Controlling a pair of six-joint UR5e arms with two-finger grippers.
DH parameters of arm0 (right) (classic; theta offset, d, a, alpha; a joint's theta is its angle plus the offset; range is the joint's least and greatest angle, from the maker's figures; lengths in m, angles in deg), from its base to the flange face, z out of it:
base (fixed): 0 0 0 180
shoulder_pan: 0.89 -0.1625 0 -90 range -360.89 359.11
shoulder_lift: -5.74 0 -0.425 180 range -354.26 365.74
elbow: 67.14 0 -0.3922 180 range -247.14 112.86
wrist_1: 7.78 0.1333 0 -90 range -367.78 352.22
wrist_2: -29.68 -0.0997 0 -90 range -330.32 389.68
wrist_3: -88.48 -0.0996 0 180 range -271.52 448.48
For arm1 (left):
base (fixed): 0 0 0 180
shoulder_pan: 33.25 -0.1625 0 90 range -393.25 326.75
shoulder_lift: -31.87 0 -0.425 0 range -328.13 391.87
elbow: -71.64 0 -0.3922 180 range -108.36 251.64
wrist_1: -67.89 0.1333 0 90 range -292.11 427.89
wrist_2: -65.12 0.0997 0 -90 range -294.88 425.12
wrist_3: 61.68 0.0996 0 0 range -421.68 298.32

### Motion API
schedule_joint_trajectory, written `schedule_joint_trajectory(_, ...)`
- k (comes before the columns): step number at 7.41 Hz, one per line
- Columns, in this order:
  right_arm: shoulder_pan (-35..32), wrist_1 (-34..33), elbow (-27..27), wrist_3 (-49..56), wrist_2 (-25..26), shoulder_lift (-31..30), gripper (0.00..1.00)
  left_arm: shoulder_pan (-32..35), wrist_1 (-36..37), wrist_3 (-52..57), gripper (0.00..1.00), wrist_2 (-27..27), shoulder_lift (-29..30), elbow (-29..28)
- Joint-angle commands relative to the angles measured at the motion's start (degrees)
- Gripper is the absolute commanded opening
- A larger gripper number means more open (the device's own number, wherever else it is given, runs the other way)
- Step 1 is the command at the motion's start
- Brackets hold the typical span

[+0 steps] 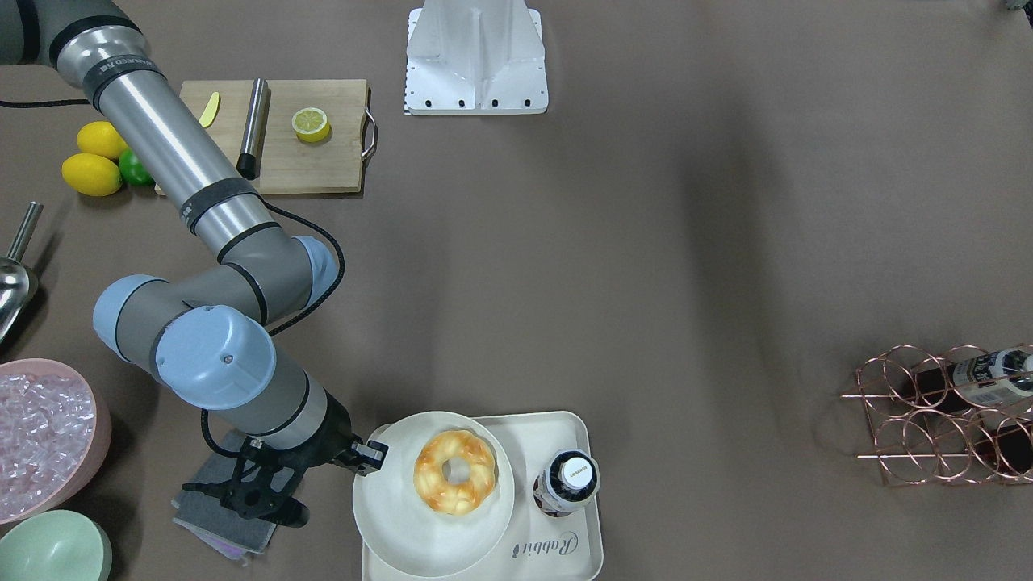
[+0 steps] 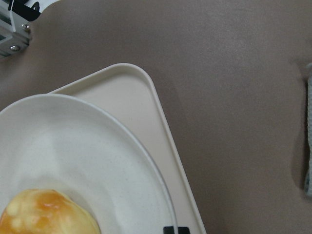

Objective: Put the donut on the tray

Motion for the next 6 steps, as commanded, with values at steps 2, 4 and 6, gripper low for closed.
schedule_joint_trajectory(2, 0.63, 0.25, 0.57, -0.74, 1.56, 0.63, 0.0, 0.0, 0.03, -0.09, 0.98, 0.0, 0.04, -0.26)
schedule_joint_trajectory(4, 0.45, 1.03, 0.75, -1.97, 1.64, 0.72, 0.1, 0.0, 0.03, -0.09, 0.98, 0.09, -0.05, -0.44)
schedule_joint_trajectory(6, 0.63, 1.48, 1.19, -2.15, 2.69, 0.72, 0.99, 0.0, 0.03, 0.0, 0.98, 0.09, -0.31, -0.44)
